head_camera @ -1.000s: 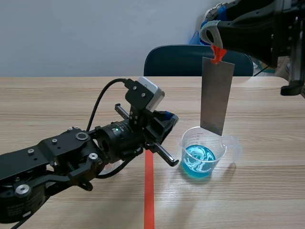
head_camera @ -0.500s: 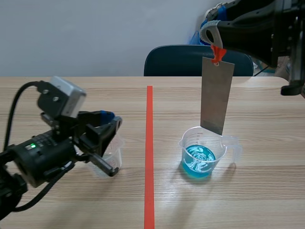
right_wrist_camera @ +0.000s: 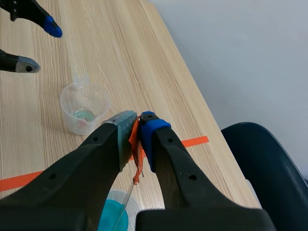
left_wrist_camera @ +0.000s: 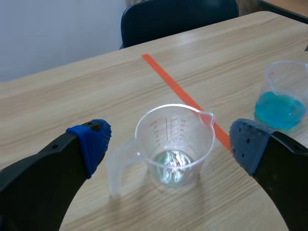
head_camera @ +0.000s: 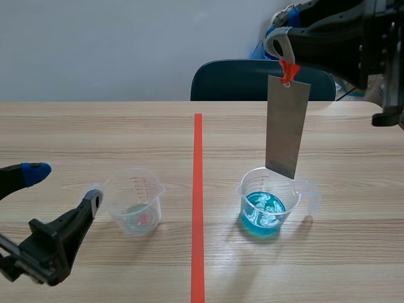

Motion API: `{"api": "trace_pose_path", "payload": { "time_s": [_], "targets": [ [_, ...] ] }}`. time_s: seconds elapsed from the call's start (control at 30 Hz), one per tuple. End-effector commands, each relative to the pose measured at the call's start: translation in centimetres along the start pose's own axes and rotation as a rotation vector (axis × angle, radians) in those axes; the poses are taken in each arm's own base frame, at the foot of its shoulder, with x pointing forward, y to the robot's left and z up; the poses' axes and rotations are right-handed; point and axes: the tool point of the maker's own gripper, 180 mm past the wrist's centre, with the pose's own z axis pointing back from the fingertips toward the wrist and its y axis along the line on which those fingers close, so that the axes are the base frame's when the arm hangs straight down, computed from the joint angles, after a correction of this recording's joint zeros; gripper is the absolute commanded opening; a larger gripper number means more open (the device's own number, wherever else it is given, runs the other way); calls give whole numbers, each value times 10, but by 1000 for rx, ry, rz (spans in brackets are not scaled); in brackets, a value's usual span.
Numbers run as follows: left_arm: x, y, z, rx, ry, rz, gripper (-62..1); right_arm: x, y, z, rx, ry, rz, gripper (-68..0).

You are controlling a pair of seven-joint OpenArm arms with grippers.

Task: Do the redox reaction experiment

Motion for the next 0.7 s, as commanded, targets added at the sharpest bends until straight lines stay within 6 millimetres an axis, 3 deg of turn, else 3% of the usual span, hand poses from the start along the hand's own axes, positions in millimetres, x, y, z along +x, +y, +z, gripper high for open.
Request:
{"api": "trace_pose_path", "payload": {
  "time_s": [0.0,0.2,0.27,0.67],
  "targets": [
    [4,-6,4,-4,-25,12,-36,5,0,0,4,-22,-2,-669],
    [1,-17,17,-40,-25,28,-30,5,0,0,4,-23,-2,-669],
    [0,-20,18,-54,-20,38,14,5,0,0,4,-23,-2,-669],
    [7,-27,19,-91,-58,61,14,5,0,0,4,-23,-2,-669]
  ]
}}
